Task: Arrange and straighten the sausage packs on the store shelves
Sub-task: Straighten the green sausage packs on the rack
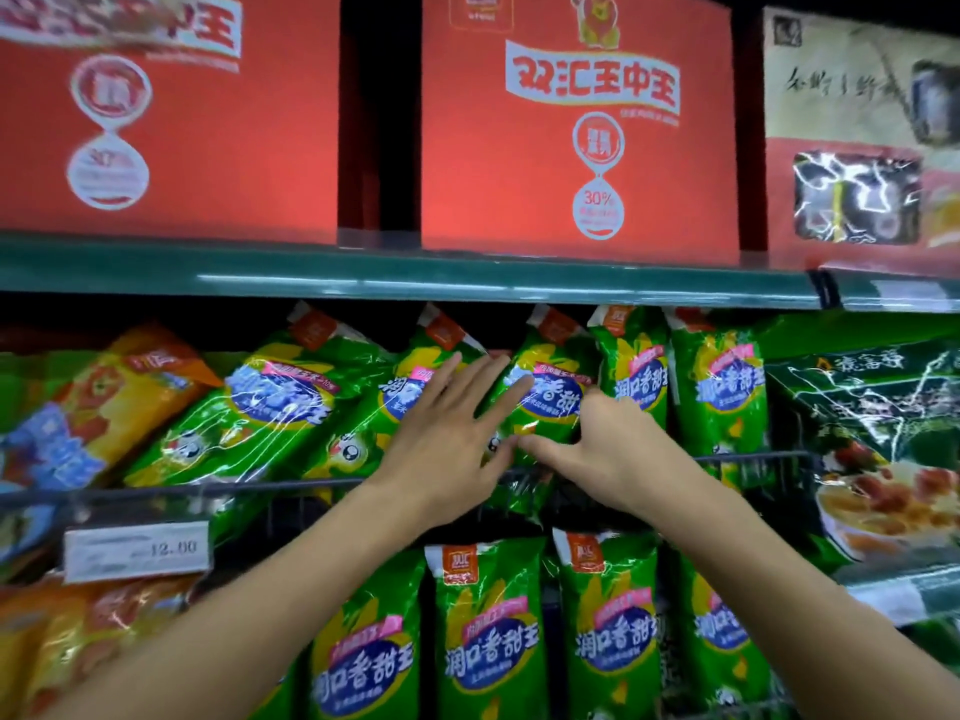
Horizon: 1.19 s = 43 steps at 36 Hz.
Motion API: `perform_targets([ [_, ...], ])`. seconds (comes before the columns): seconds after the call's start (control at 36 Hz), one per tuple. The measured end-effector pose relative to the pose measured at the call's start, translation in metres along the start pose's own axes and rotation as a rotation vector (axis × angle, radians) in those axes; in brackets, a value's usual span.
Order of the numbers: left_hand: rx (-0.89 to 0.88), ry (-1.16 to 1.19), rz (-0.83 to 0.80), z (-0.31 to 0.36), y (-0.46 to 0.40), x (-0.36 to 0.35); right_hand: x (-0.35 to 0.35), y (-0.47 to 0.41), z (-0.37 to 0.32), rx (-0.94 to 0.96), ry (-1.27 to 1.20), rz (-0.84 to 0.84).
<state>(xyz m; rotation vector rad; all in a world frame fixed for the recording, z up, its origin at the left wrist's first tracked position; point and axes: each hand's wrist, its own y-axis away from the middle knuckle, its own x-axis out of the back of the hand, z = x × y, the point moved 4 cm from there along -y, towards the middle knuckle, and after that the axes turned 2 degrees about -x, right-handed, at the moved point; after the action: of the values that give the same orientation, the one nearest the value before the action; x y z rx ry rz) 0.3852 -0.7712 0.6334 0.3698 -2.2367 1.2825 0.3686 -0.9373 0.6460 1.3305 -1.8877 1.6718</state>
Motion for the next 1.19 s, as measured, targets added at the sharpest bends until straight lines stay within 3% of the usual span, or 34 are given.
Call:
perform_targets([
  [0.36, 0.068, -0.09, 0.056, -0.019, 0.03, -0.002, -0.02, 0.0, 0.012, 0.053, -0.39, 0.124],
  [0.53, 0.067, -0.101, 0.068, -0.019, 0.032, -0.002, -0.026, -0.013, 0.014, -0.01, -0.177, 0.055],
  [0.64, 0.069, -0.089, 0.083, -0.021, 0.033, -0.003, -0.028, -0.022, 0.012, -0.016, -0.203, 0.01],
  [0.86, 0.095, -0.066, 0.11, -0.019, 0.034, 0.001, -0.039, -0.02, 0.016, 0.091, -0.398, 0.13],
  [1.19, 0.119, -0.002, 0.137, -0.021, 0.036, 0.003, -0.01, -0.026, -0.006, 0.132, -0.081, 0.214],
])
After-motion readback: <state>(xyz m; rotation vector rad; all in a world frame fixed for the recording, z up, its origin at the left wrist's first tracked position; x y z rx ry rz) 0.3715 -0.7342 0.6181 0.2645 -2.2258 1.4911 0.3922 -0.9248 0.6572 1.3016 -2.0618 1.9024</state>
